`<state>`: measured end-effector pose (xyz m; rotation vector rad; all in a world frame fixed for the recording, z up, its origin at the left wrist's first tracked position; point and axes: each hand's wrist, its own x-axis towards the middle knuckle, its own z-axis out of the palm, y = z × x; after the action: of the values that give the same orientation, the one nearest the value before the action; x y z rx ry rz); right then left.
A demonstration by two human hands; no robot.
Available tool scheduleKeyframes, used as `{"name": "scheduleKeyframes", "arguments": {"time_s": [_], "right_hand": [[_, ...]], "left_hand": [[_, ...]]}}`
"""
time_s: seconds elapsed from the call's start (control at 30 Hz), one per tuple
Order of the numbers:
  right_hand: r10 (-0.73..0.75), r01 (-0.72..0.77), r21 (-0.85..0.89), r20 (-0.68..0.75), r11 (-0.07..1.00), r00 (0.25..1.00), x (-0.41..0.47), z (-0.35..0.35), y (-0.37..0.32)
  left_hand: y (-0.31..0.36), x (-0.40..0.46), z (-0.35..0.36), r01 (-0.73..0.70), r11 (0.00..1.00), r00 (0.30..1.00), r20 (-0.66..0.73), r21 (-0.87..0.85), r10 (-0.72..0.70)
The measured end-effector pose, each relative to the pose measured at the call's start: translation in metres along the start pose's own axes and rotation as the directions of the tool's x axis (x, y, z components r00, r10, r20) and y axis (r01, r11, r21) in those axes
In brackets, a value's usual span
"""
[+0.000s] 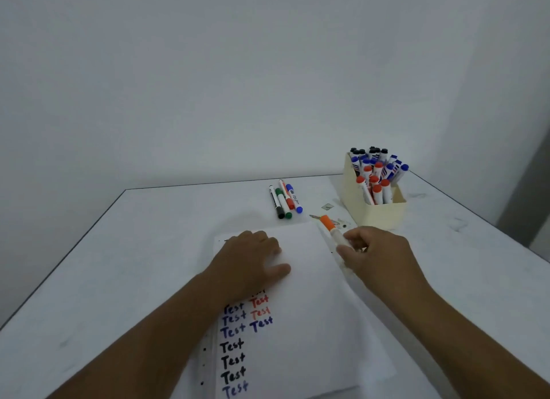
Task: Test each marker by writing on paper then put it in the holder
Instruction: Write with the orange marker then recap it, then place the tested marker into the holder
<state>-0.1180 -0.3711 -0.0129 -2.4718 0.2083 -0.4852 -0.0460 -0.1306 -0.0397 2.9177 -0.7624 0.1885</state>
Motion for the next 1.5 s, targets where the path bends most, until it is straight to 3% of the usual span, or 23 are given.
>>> {"name": "scheduleKeyframes", "arguments": {"time_s": [0.13,0.37,0.53,0.97,1.13,1.3,1.5], "right_hand": [[0.034,-0.036,-0.035,-0.063,0.999,0.997,0.013,-0.016,0.035],[0.096,-0.097,-0.096,-0.012,0.991,0.995,0.028,-0.026,0.075],[0.074,-0.074,-0.018,0.015,0.997,0.997,0.026,-0.015,0.074],[0.117,-0.116,-0.082,0.005,0.99,0.993,0.04,-0.007,0.075],[0.113,-0.113,-0.189,-0.011,0.975,0.994,0.043,-0.014,0.071],[-0.119,0.108,-0.156,-0.068,0.982,0.991,0.031,-0.016,0.051],[-0.308,0.316,-0.073,0.103,0.946,0.946,0.016,0.02,0.004]], "left_hand": [[0.027,0.016,-0.004,0.063,0.991,0.998,0.02,0.114,-0.066],[0.091,0.033,0.001,-0.092,0.995,0.995,0.028,-0.031,0.093],[0.125,0.049,0.007,-0.077,0.993,0.994,0.068,-0.084,0.083],[0.128,0.059,0.021,-0.052,0.996,0.993,0.098,-0.074,0.059],[0.123,0.06,0.018,-0.049,0.992,0.996,0.072,-0.115,0.057],[0.099,0.058,0.008,-0.055,0.99,0.998,0.002,-0.129,0.056],[0.04,0.074,-0.004,0.055,0.991,0.996,-0.058,-0.12,-0.062]]}}
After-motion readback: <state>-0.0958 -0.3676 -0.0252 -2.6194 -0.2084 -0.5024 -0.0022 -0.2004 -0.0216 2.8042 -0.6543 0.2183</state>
